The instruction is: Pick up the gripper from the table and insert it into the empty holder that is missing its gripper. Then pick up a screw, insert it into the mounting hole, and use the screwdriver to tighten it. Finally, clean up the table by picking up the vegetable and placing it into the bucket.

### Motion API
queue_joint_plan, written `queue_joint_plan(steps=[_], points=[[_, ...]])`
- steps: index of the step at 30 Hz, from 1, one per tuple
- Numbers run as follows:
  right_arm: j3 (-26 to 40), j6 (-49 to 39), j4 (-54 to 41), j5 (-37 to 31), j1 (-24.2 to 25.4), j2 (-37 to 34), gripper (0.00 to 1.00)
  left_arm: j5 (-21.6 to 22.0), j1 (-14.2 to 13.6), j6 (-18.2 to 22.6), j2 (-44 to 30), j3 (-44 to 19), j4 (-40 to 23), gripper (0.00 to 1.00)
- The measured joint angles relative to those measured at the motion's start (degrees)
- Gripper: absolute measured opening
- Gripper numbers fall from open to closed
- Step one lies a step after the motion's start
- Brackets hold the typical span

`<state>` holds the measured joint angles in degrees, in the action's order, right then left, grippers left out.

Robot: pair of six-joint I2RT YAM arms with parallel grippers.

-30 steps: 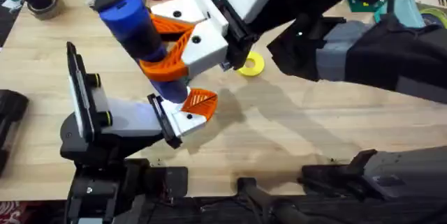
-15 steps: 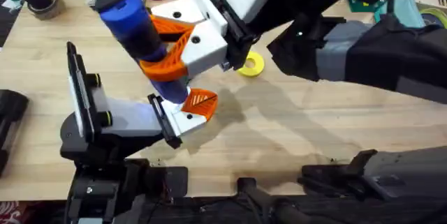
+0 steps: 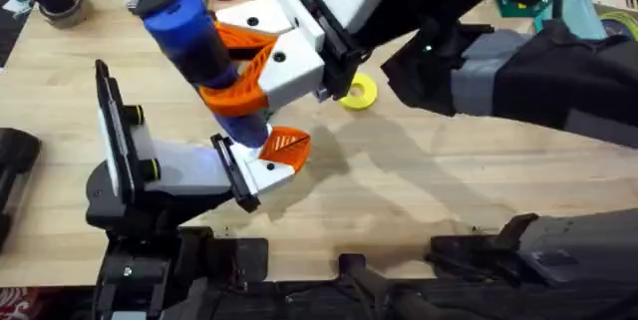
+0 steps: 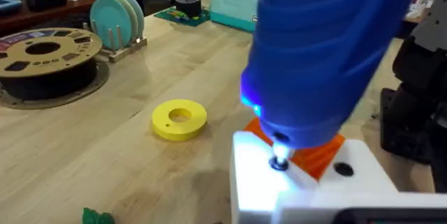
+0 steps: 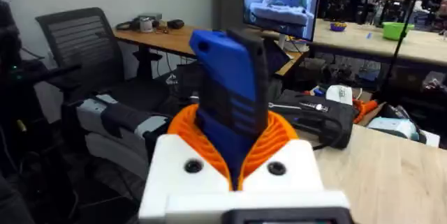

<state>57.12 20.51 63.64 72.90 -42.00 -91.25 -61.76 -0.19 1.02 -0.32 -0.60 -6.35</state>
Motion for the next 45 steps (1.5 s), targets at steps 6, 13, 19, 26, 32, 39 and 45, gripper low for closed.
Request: queue_joint_plan(steps=[6, 13, 19, 26, 32, 39, 45], points=[[0.0, 0.0, 0.0, 0.0, 0.0, 0.0, 0.025, 0.0, 0.0, 0.0, 0.0, 0.0, 0.0, 0.004], [0.0, 0.0, 0.0, 0.0, 0.0, 0.0, 0.025, 0.0, 0.0, 0.0, 0.0, 0.0, 0.0, 0.004], [0.0, 0.0, 0.0, 0.0, 0.0, 0.0, 0.025, 0.0, 0.0, 0.0, 0.0, 0.0, 0.0, 0.004], [0.0, 0.0, -0.2, 0.0, 0.0, 0.0, 0.025, 0.0, 0.0, 0.0, 0.0, 0.0, 0.0, 0.004], [0.0, 0.4, -0.4, -1.1, 0.0, 0.0, 0.025, 0.0, 0.0, 0.0, 0.0, 0.0, 0.0, 0.004], [6.7, 3.2, -10.3, -0.4, 3.5, -0.5, 0.025, 0.0, 0.0, 0.0, 0.0, 0.0, 0.0, 0.004], [20.7, -3.3, -37.5, -0.7, 9.6, -0.7, 0.025, 0.0, 0.0, 0.0, 0.0, 0.0, 0.0, 0.004]])
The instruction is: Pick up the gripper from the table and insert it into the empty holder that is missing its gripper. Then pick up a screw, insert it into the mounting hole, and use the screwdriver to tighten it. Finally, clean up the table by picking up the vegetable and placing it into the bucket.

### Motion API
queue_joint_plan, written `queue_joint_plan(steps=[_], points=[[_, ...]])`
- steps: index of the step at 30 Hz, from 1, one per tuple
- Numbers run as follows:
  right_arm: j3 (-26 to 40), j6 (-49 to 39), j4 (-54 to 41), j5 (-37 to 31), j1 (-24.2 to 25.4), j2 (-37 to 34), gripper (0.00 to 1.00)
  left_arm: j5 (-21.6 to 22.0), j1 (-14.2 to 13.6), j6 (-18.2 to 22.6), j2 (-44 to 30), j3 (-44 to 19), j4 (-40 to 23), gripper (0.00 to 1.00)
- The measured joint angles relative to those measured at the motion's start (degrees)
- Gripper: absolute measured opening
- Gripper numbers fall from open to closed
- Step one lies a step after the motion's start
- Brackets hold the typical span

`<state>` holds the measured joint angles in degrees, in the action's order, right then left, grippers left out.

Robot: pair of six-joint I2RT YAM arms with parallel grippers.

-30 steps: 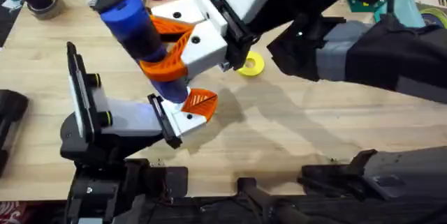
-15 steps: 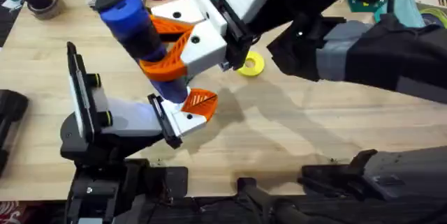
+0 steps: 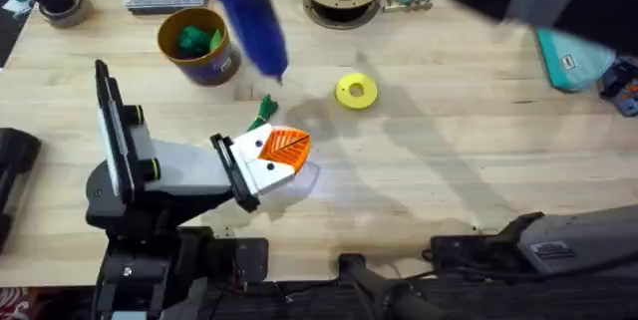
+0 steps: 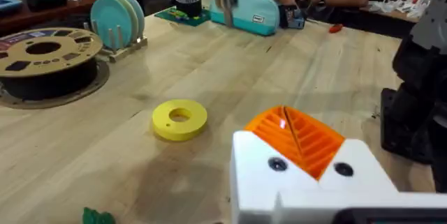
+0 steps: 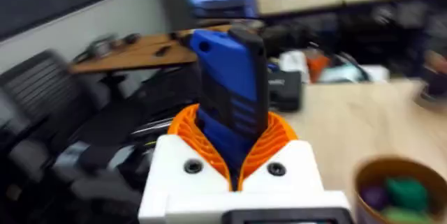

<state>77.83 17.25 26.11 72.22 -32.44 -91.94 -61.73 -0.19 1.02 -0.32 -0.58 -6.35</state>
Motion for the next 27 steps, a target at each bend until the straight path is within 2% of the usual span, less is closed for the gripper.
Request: queue_joint_plan(steps=[2, 5, 8, 14, 19, 24, 27], points=[[3.6, -4.5, -11.3, -3.0, 2.0, 0.0, 0.025, 0.0, 0.0, 0.0, 0.0, 0.0, 0.0, 0.004], [7.6, -14.1, -28.2, -12.6, 4.7, 0.0, 0.025, 0.0, 0.0, 0.0, 0.0, 0.0, 0.0, 0.004], [9.3, -24.2, -38.3, -23.1, 7.1, 0.0, 0.025, 0.0, 0.0, 0.0, 0.0, 0.0, 0.0, 0.004], [9.6, -43.3, -49.9, -38.9, 12.5, 0.0, 0.025, 0.0, 0.0, 0.0, 0.0, 0.0, 0.0, 0.004], [9.6, -55.7, -57.0, -49.9, 16.6, 0.0, 0.025, 0.0, 0.0, 0.0, 0.0, 0.0, 0.0, 0.004], [9.6, -68.4, -68.1, -59.3, 18.3, -0.1, 0.025, 0.0, 0.0, 0.0, 0.0, 0.0, 0.0, 0.004], [8.8, -75.0, -67.9, -63.7, 18.5, -0.1, 0.024, 0.0, 0.0, 0.0, 0.0, 0.0, 0.0, 0.004]])
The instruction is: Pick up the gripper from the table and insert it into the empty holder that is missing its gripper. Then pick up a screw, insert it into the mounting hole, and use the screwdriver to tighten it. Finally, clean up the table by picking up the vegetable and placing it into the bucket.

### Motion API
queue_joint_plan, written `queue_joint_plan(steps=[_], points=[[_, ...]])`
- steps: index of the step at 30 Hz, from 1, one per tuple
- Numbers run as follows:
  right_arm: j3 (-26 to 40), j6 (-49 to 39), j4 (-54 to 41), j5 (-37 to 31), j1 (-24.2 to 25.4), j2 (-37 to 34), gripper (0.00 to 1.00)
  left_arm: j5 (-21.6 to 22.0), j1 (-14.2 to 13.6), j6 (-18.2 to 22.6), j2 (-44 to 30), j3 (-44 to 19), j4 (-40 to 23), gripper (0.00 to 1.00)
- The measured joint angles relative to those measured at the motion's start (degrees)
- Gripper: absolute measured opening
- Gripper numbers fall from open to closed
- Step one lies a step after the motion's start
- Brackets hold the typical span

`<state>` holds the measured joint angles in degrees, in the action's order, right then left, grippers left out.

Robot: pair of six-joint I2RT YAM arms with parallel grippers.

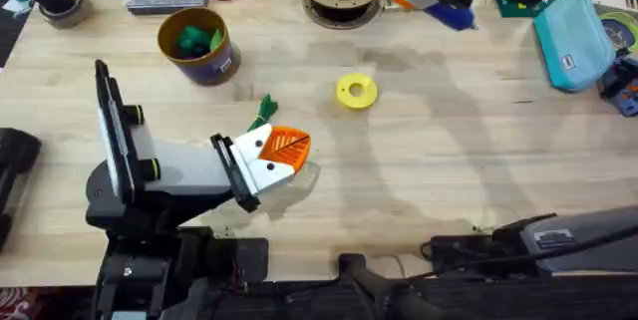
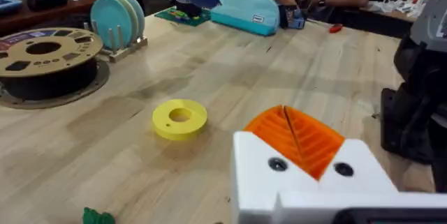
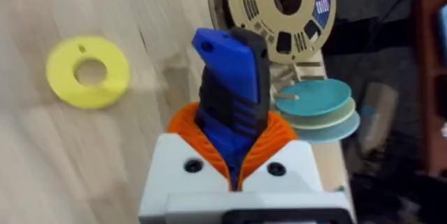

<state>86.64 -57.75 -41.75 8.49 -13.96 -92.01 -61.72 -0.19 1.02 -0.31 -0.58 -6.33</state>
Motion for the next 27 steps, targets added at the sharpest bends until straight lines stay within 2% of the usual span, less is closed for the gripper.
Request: queue_joint_plan(steps=[4, 8, 18, 27], points=[[-3.1, -7.7, 0.8, -3.1, 0.2, 0.0, 0.024, 0.0, 0.0, 0.0, 0.0, 0.0, 0.0, 0.004], [-9.3, -13.2, 2.4, -4.2, 1.0, 0.0, 0.024, 0.0, 0.0, 0.0, 0.0, 0.0, 0.0, 0.004], [-21.5, -21.8, 9.3, -5.4, 7.4, -0.6, 0.024, 0.0, 0.0, 0.0, 0.0, 0.0, 0.0, 0.004], [-28.4, -24.5, 15.0, -5.6, 10.5, -2.5, 0.024, 0.0, 0.0, 0.0, 0.0, 0.0, 0.0, 0.004]])
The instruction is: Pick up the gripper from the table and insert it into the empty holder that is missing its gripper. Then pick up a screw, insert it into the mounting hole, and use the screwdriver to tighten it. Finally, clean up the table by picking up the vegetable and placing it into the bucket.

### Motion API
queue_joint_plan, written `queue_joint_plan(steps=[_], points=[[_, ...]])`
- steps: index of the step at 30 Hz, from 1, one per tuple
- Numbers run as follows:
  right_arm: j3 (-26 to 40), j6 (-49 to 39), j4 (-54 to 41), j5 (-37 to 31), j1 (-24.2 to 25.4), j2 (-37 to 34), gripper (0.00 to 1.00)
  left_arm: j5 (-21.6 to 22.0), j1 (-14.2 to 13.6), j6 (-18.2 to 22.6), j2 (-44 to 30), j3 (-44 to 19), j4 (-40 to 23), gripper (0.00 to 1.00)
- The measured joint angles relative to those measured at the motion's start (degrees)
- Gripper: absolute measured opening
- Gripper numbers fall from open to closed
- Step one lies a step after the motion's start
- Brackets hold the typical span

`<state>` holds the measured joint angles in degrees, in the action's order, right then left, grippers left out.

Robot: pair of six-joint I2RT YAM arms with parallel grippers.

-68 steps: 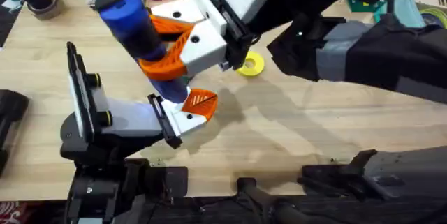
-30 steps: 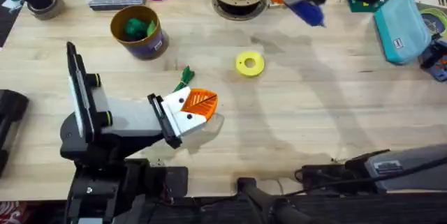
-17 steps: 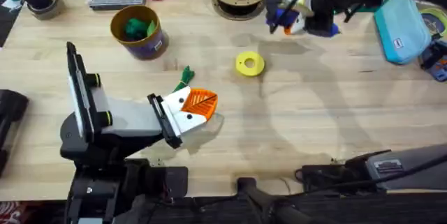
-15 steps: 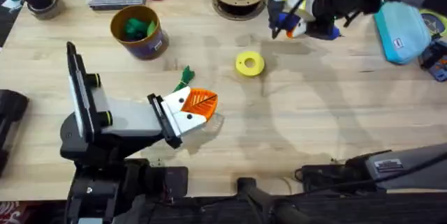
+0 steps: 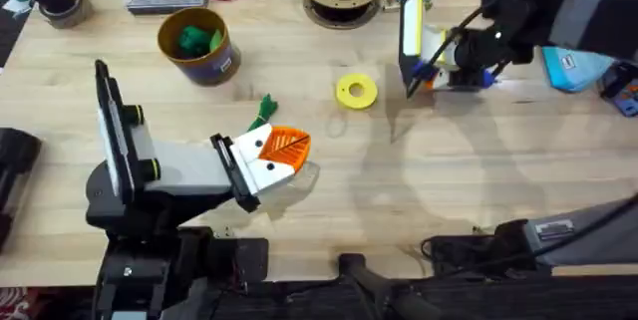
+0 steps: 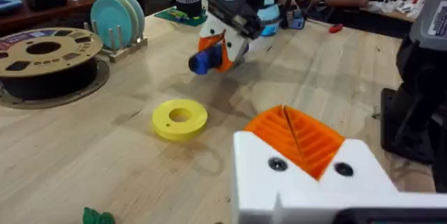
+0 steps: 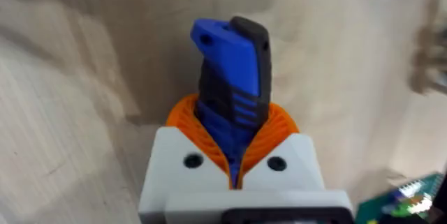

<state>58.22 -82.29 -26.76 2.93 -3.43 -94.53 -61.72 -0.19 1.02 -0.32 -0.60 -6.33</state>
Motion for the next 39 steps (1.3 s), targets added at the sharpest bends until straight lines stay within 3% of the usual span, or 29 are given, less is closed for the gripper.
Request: queue_joint_plan(steps=[5, 6, 11, 13, 18, 19, 24, 25, 31, 39], points=[[-0.8, -0.7, -0.1, -0.6, 0.1, -2.2, 0.026, 0.0, 0.0, 0.0, 0.0, 0.0, 0.0, 0.004], [-0.8, -0.4, -0.1, -0.7, 0.1, -2.2, 0.116, 0.0, 0.0, 0.0, 0.0, 0.0, 0.0, 0.004], [-0.3, -0.1, 1.9, -0.5, 0.1, -1.9, 0.875, 0.0, 0.0, 0.0, 0.0, 0.0, 0.0, 0.004], [0.0, 0.0, 1.5, -0.5, 0.1, -1.6, 0.986, 0.0, 0.0, 0.0, 0.0, 0.0, 0.0, 0.004], [0.0, 2.7, 0.1, 0.6, -0.2, -0.5, 0.994, 0.0, 0.0, 0.0, 0.0, 0.0, 0.0, 0.004], [0.0, 3.8, 0.0, 1.4, -0.2, 0.2, 0.994, 0.0, 0.0, 0.2, 0.0, 0.0, 0.0, 0.071], [0.1, 13.1, 0.9, 4.3, -0.4, 7.3, 0.996, 0.0, 0.0, 0.0, 0.0, 0.0, 0.0, 0.852], [0.2, 15.3, 1.4, 4.9, -0.4, 8.7, 0.995, 0.0, 0.0, -0.2, 0.0, 0.0, 0.0, 0.947], [0.6, 30.3, 6.4, 12.0, -0.4, 14.3, 0.996, 1.2, 0.0, 0.0, 0.0, 0.0, 0.7, 0.986], [0.6, 51.1, 14.1, 15.9, -0.4, 20.4, 0.996, 10.0, 0.0, -6.2, 0.0, 0.2, 14.2, 0.985]])
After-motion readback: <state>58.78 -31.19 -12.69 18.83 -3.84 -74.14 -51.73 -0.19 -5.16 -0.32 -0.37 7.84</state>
